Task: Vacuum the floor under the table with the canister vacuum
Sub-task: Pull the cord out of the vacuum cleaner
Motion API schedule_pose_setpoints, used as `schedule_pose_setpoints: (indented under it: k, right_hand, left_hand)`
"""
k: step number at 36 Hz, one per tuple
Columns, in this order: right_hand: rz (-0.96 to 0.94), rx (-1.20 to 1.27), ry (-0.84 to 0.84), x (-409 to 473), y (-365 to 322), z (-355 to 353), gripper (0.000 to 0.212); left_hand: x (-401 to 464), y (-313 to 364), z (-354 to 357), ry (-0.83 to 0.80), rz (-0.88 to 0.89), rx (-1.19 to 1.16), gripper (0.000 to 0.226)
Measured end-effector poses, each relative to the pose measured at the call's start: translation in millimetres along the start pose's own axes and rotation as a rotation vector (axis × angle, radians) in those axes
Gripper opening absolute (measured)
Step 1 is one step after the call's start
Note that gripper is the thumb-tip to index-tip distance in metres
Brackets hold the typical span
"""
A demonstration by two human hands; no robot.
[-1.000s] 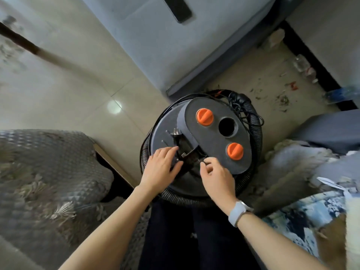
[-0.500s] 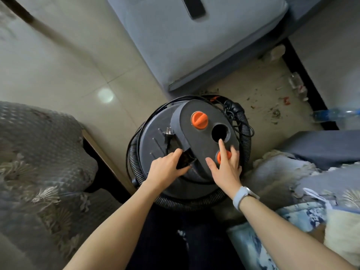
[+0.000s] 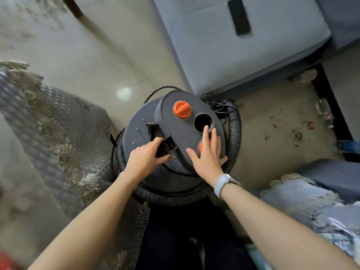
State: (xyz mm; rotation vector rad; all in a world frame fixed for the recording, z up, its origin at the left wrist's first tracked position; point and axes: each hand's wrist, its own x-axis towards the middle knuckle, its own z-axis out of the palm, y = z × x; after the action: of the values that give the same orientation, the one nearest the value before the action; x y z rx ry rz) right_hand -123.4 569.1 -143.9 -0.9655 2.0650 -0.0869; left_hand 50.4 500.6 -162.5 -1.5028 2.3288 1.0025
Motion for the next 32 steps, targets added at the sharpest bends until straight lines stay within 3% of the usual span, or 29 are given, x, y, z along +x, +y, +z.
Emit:
schedule_pose_setpoints:
  k: [9, 26, 32]
  right_hand:
    - [-0.036, 0.020, 0.016, 23, -71, 7, 0.082]
    - [-0.153, 0.151, -0.067, 26, -36, -5, 0.084]
    - [-0.227, 0.195, -0.169, 28, -11, -16, 0.100]
  left_hand:
    - [26, -47, -55, 0.119, -0.009, 0.031, 0.050]
    - [17, -38, -40, 0.246, -0.038, -0.006, 0.046]
    - [21, -25, -42, 0.004, -0.072, 0.091, 0.038]
